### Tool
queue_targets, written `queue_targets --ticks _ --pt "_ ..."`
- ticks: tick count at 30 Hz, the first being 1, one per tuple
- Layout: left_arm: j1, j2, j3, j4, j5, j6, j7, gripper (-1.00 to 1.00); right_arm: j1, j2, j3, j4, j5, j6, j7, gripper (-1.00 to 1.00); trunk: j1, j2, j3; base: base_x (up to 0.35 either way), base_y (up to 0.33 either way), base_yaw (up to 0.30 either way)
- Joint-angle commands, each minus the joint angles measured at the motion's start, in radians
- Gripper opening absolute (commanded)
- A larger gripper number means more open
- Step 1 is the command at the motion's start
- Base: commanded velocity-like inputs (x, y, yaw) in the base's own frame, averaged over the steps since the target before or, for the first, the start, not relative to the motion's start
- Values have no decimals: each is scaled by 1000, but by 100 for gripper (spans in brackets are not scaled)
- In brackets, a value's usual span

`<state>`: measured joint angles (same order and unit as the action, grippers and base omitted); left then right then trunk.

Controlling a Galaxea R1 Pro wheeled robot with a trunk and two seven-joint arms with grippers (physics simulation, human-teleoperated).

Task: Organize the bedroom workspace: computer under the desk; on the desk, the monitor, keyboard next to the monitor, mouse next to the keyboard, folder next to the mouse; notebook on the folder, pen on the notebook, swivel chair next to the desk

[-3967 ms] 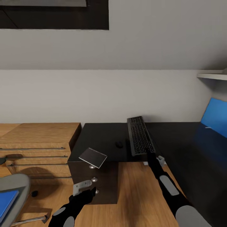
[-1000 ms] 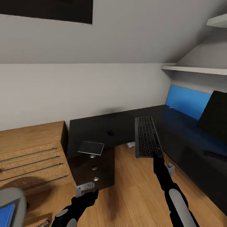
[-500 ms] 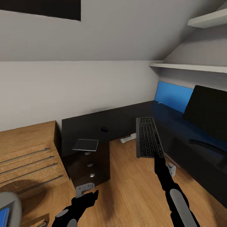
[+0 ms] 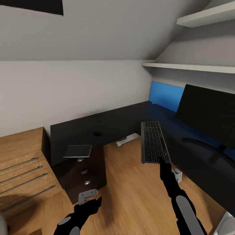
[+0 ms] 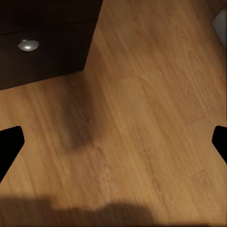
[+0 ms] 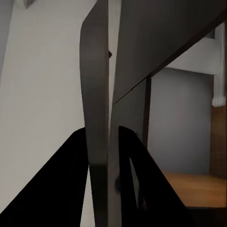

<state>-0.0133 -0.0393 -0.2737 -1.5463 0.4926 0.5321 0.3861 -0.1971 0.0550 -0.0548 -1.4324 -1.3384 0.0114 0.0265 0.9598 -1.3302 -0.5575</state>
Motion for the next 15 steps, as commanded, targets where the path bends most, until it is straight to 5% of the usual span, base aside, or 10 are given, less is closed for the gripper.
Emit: queue_targets --ticks 1,10,15 --pt "-1 0 -1 -1 11 2 10 100 -1 1 -1 0 -12 1 5 -100 0 -1 -2 0 108 -219" --pt "-1 -1 -1 2 11 2 10 100 -1 0 -8 0 -12 2 5 -100 0 -1 -13 -5 103 -219" --pt "-1 -1 -1 3 11 2 10 100 -1 0 -8 0 -12 1 6 -100 0 -1 -18 -254 1 -219"
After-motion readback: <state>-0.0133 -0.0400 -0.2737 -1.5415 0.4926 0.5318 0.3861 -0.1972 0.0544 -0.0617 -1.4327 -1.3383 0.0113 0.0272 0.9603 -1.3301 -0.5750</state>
